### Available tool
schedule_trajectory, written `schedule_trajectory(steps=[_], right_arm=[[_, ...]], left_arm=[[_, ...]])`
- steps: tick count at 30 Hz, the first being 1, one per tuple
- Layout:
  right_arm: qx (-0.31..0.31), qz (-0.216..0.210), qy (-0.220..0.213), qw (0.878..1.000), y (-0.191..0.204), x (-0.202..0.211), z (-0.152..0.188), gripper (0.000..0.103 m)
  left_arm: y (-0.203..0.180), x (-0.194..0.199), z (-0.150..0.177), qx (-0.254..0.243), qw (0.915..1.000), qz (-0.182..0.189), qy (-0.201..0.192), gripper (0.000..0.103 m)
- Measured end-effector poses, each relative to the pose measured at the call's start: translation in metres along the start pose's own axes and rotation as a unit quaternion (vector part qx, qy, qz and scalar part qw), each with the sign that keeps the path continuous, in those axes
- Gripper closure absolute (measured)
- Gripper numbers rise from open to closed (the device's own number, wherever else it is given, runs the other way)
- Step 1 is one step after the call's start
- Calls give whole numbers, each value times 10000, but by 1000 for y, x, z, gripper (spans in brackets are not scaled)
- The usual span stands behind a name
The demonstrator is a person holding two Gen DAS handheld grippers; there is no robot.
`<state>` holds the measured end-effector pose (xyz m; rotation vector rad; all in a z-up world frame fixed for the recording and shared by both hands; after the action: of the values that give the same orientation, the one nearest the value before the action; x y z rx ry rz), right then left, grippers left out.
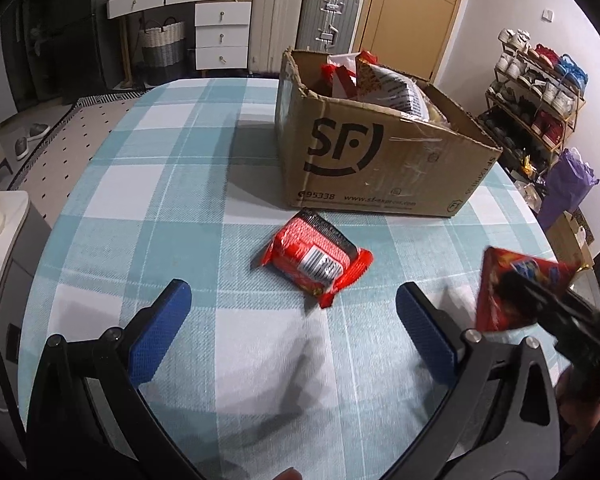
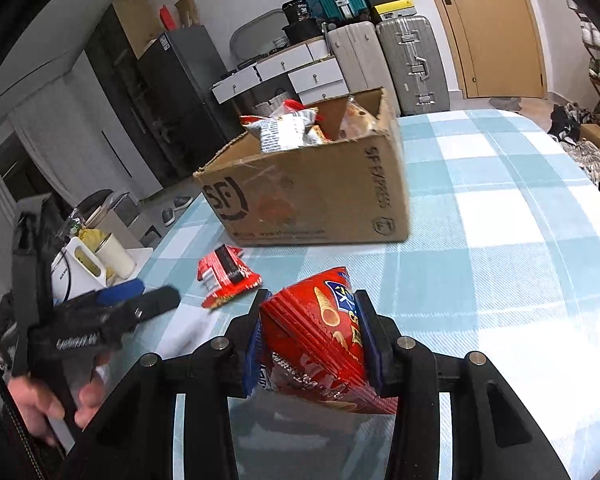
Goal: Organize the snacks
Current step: 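Grasp the red snack pack with the left gripper while the right gripper holds its bag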
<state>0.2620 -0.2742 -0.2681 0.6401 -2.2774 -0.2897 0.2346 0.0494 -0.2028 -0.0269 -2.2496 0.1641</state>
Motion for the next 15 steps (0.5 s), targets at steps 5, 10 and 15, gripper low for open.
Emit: schedule_trajectory(steps=[5,10,15], right_arm=[[-75,59,-7,10000,-10,14,9,62],[-116,152,-72,9998,-16,24,14,62],[-190,223,-50,9996,-24,33,19,62]], left_arm=[[-3,-19,-8,-97,9998,-66,128,1],[-4,-35,-13,-132,9996,-94,219,1],[-5,-53,-16,-184,9991,-65,371,1]])
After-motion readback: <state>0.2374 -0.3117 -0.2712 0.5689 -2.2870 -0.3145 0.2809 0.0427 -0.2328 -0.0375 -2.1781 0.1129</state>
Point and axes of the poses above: each gripper's, at about its wrist camera, not at the fingertips, and x roughly against the way its jaws point, y to its left, z to its underside, the point moved 9 cm from there along -x, roughly the way its jaws point
